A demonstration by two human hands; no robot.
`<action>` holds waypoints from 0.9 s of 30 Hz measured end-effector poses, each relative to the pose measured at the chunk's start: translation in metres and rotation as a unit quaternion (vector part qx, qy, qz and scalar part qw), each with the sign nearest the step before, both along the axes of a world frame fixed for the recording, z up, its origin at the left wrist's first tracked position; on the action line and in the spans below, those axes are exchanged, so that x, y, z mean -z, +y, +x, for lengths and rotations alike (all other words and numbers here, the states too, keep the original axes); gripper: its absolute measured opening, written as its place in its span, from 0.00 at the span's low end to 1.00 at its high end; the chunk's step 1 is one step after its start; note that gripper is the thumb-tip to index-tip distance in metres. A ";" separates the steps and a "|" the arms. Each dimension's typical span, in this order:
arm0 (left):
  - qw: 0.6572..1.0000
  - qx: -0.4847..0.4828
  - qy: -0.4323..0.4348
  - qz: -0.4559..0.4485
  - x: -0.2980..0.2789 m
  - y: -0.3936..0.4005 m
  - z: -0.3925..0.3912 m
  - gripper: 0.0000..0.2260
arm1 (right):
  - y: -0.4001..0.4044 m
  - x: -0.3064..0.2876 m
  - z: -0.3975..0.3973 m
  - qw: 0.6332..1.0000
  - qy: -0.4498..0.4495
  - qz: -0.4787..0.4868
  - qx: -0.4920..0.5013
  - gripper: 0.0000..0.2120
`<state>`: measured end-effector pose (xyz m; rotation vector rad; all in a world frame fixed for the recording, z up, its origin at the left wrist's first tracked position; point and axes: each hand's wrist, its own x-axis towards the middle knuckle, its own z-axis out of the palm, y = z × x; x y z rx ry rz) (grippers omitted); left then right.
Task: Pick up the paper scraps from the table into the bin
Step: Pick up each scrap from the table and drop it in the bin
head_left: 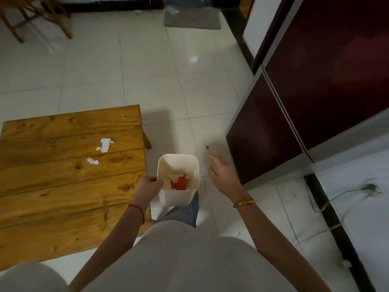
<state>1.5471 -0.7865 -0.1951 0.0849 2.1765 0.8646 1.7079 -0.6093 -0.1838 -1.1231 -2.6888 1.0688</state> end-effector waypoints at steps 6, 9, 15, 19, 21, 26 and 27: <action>0.998 -0.069 -0.002 0.008 0.012 0.054 -0.054 0.05 | 0.078 0.007 -0.093 0.997 0.018 0.016 -0.077 0.20; 0.995 -0.097 0.008 0.000 0.009 0.077 -0.086 0.07 | 0.113 0.007 -0.151 0.991 0.022 0.017 -0.130 0.20; 0.983 -0.186 0.002 0.000 0.004 0.103 -0.143 0.07 | 0.156 0.006 -0.258 0.973 0.027 0.018 -0.230 0.20; 0.967 -0.254 0.000 0.000 0.005 0.110 -0.165 0.08 | 0.167 0.006 -0.320 0.951 0.023 0.017 -0.309 0.21; 0.957 -0.290 -0.010 -0.001 0.009 0.112 -0.172 0.11 | 0.169 0.010 -0.349 0.936 0.023 0.018 -0.350 0.21; 0.924 -0.382 -0.037 0.005 0.018 0.126 -0.178 0.15 | 0.169 0.021 -0.412 0.886 0.005 0.018 -0.463 0.21; 0.912 -0.407 -0.046 0.006 0.021 0.131 -0.178 0.15 | 0.170 0.022 -0.424 0.874 -0.002 0.016 -0.486 0.21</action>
